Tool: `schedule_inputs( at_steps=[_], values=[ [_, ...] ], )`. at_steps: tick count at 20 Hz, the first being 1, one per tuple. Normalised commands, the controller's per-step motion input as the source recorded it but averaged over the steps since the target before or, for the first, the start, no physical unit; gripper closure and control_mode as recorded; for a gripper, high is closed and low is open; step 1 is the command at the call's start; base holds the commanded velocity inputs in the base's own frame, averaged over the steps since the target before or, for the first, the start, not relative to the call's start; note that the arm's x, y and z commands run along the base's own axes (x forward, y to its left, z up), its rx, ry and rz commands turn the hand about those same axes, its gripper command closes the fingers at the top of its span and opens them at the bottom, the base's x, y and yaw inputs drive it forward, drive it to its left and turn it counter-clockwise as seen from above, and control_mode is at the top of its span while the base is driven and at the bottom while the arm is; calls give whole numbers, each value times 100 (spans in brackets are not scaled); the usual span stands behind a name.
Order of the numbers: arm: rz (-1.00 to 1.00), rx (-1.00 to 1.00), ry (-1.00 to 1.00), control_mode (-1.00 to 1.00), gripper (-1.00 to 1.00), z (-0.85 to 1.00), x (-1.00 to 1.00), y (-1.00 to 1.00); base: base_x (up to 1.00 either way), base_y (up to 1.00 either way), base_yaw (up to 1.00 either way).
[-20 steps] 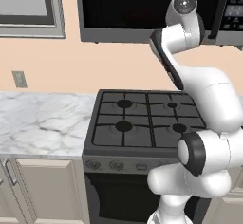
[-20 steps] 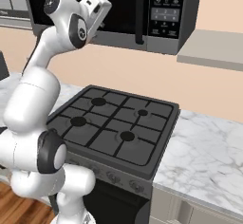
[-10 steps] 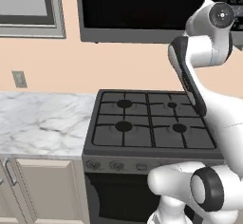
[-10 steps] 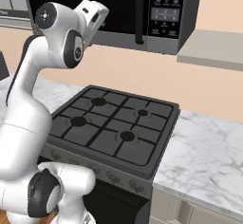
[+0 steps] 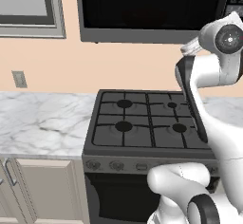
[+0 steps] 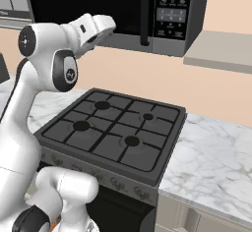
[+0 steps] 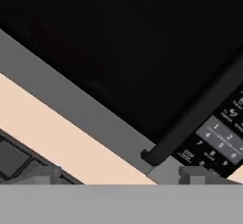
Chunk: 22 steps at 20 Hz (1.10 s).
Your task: Place the bowl containing the steak and potato in the microwave. Close the microwave door and press the start button to microwave the meal.
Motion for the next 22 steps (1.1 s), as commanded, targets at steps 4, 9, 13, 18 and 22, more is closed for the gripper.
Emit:
schedule_inputs(
  at_steps=[4,9,13,18,22],
  values=[
    [-17,61,-5,-100,-100,41,-63,-64,0,0,0],
    [-2,61,-11,-100,-100,11,-95,-82,0,0,0],
    [-3,54,-19,-100,-100,0,-78,-61,0,0,0],
    [-15,58,-23,-100,-100,0,-18,-32,0,0,0],
    [-9,49,-11,-100,-100,-3,-2,-6,0,0,0]
  ],
)
